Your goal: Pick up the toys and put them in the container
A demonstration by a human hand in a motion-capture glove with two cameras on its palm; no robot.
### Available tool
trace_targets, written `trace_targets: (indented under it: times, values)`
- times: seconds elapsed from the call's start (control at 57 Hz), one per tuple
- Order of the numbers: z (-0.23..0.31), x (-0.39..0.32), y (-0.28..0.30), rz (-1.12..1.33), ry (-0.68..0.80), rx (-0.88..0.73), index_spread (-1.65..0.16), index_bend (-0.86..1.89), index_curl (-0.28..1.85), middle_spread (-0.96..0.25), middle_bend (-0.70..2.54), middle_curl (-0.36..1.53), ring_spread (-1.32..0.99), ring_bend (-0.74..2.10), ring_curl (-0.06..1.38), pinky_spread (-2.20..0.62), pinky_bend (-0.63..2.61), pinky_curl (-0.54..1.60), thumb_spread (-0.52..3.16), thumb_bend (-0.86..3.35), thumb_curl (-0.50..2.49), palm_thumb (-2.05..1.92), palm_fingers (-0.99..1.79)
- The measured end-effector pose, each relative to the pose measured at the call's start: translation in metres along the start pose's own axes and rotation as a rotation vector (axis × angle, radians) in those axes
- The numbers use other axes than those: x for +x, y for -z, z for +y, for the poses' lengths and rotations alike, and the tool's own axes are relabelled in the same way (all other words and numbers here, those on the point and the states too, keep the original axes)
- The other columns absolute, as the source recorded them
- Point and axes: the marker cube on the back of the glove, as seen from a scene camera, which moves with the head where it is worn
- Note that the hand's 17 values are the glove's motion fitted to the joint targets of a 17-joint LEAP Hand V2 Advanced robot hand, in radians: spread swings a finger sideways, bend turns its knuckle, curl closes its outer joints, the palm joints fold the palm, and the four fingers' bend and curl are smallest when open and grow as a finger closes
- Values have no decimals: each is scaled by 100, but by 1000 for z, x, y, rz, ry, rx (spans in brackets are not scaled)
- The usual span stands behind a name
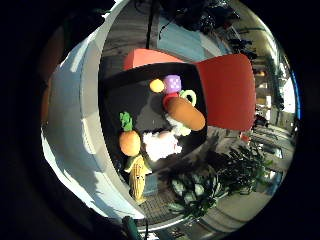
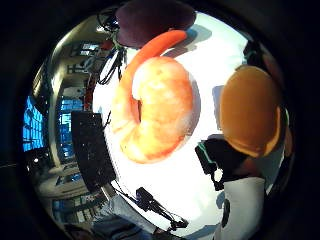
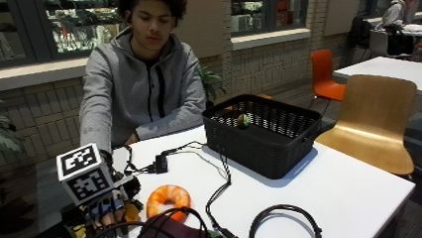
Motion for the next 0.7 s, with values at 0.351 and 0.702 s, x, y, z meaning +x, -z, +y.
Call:
trace_targets:
  times: [0.351, 0.702]
  values:
    - [6, -13, 16, 66, 79, 97, -17, 114, 69, -2, 29, 27, -15, 13, 8, -5, 36, 33, 140, 14, 37, 60, 8]
    - [81, -195, 98, -40, 618, 271, -16, 120, 68, -8, 41, 37, -20, 16, 9, -5, 34, 34, 145, 16, 38, 67, 10]
